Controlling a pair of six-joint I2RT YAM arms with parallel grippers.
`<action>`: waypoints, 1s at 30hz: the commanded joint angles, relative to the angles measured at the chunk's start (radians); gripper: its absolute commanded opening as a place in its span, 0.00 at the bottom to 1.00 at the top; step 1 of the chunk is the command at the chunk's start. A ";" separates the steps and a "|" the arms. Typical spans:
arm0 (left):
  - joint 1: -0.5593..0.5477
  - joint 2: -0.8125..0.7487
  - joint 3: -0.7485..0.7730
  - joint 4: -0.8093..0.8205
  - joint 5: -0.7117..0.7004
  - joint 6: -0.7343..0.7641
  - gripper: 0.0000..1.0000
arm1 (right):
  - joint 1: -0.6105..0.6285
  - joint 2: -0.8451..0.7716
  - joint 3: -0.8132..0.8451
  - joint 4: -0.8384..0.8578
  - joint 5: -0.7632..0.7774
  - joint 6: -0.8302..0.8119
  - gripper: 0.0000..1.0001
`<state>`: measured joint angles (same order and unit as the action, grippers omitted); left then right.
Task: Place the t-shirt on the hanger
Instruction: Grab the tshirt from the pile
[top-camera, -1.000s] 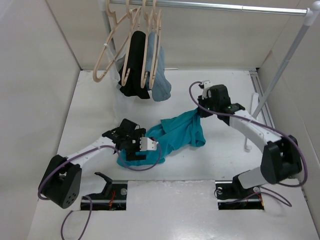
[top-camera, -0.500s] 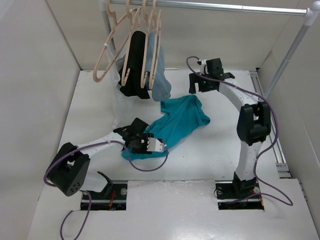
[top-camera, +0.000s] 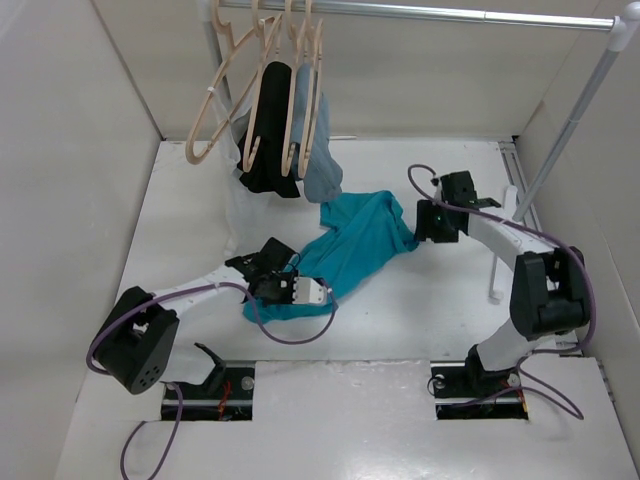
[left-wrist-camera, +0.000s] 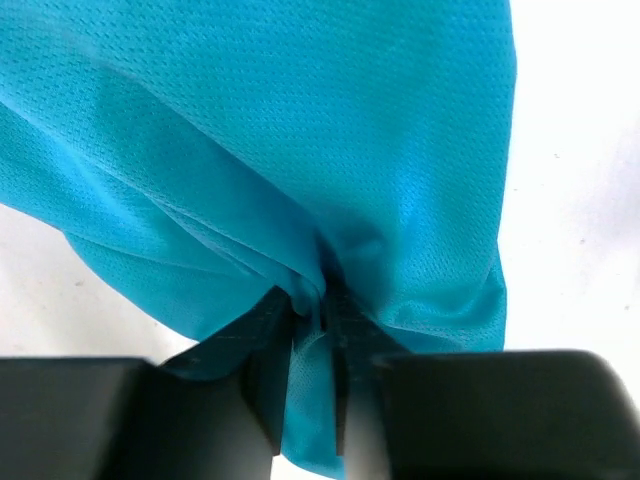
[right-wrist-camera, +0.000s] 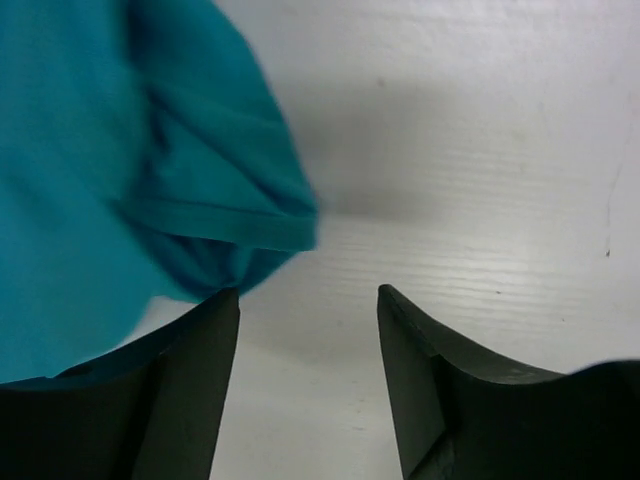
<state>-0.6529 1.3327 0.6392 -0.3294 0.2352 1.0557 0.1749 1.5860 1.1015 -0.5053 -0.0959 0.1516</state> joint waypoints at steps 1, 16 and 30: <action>-0.001 -0.023 -0.023 -0.063 0.015 -0.034 0.13 | -0.051 0.031 -0.058 0.128 -0.044 0.068 0.62; 0.012 -0.078 0.043 -0.122 -0.025 -0.155 0.00 | -0.051 0.152 -0.109 0.333 -0.203 0.052 0.00; 0.199 -0.314 0.169 -0.249 -0.117 -0.089 0.00 | -0.041 -0.437 -0.041 -0.205 0.038 0.124 0.00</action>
<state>-0.4545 1.0168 0.7952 -0.5385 0.1570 0.9520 0.1257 1.1923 1.0725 -0.5560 -0.0742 0.2203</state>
